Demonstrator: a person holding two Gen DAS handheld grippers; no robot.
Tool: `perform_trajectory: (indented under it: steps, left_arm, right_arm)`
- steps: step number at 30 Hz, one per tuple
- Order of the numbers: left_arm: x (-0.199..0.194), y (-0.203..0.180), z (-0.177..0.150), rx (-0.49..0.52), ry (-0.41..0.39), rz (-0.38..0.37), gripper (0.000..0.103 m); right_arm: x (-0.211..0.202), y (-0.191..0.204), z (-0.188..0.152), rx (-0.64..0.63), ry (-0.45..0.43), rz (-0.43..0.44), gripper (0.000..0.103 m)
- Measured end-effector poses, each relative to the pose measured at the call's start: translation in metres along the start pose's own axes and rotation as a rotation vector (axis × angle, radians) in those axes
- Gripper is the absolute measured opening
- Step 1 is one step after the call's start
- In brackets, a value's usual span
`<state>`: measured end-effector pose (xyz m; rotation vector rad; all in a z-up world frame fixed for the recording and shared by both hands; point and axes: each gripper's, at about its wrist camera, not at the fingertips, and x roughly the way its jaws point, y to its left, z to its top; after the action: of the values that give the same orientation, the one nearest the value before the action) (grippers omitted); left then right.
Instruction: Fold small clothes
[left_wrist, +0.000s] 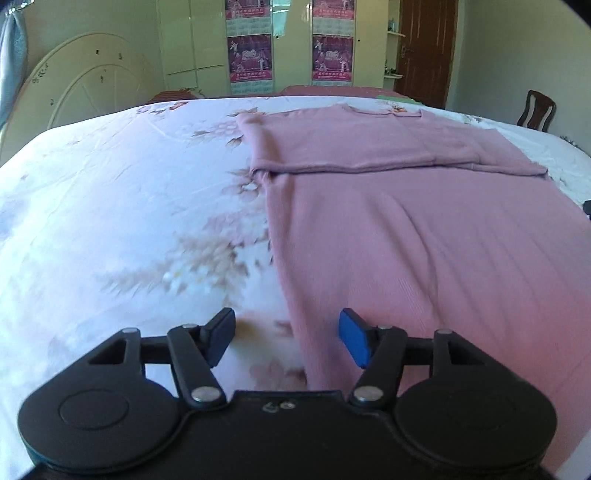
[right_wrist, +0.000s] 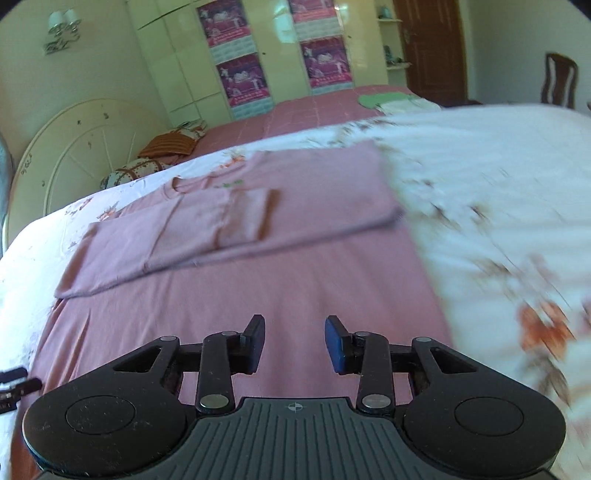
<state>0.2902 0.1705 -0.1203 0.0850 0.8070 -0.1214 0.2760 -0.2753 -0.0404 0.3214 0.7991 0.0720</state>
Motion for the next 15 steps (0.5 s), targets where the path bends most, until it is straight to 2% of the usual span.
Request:
perform_trajectory:
  steps: [5,10,15]
  left_arm:
    - [-0.039,0.0,-0.028,-0.164,0.034,-0.099,0.057]
    - [-0.062,0.002,-0.054,-0.329,0.051,-0.189,0.05]
    - [-0.075,0.005,-0.075,-0.454,0.055,-0.256,0.049]
  right_arm:
    - [-0.06,-0.048,-0.029,0.131,-0.008,0.001,0.036]
    - [-0.112,-0.088,-0.067,0.273,0.018,0.113,0.036]
    - [-0.134,-0.108,-0.102,0.35,0.053,0.16,0.036]
